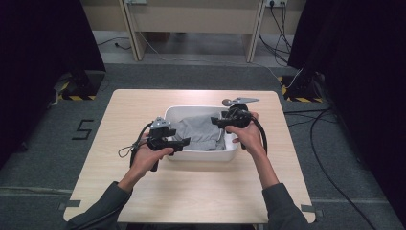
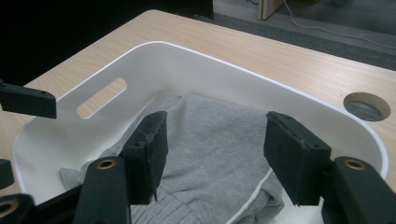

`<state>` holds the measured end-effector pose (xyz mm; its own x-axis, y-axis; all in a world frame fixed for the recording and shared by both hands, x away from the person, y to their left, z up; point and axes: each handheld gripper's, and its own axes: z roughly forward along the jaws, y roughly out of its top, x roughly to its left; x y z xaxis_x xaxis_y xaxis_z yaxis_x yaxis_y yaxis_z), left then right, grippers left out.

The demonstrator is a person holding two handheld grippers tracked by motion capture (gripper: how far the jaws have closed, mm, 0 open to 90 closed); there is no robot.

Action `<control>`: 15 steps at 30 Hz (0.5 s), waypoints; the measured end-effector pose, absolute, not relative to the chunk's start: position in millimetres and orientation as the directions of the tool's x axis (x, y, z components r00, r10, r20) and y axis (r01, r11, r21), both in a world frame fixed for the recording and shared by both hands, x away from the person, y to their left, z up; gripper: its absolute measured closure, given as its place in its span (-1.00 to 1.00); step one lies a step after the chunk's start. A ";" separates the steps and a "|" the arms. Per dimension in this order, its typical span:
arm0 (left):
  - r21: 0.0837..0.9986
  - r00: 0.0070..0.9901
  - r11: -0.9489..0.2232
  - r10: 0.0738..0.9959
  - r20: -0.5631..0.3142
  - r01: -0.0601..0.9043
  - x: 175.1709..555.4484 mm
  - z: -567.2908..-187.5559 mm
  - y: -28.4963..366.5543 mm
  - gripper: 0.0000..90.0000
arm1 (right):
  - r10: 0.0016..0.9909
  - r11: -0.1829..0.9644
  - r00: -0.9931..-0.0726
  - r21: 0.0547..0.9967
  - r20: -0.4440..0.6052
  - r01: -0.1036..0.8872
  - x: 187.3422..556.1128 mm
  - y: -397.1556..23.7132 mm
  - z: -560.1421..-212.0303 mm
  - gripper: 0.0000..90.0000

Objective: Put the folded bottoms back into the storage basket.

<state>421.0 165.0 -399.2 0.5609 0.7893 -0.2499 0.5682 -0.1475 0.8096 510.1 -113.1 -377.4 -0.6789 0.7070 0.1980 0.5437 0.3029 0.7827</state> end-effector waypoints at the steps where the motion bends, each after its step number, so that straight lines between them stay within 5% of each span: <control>1: 0.809 0.559 -0.147 0.791 -0.250 0.569 420.0 -398.7 164.8 -0.42 | 0.705 0.303 -0.681 0.784 0.198 0.542 508.8 -112.9 -377.0 -0.15; 15: 0.811 0.566 -0.153 0.788 -0.244 0.564 410.1 -393.4 166.2 -0.57 | 0.698 0.285 -0.687 0.800 0.204 0.528 493.0 -116.3 -372.2 -0.28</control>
<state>410.1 166.2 -393.4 0.5655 0.7877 -0.2444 0.5642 -0.1534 0.8113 493.0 -116.3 -372.2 -0.6867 0.6977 0.2043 0.5278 0.2852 0.8000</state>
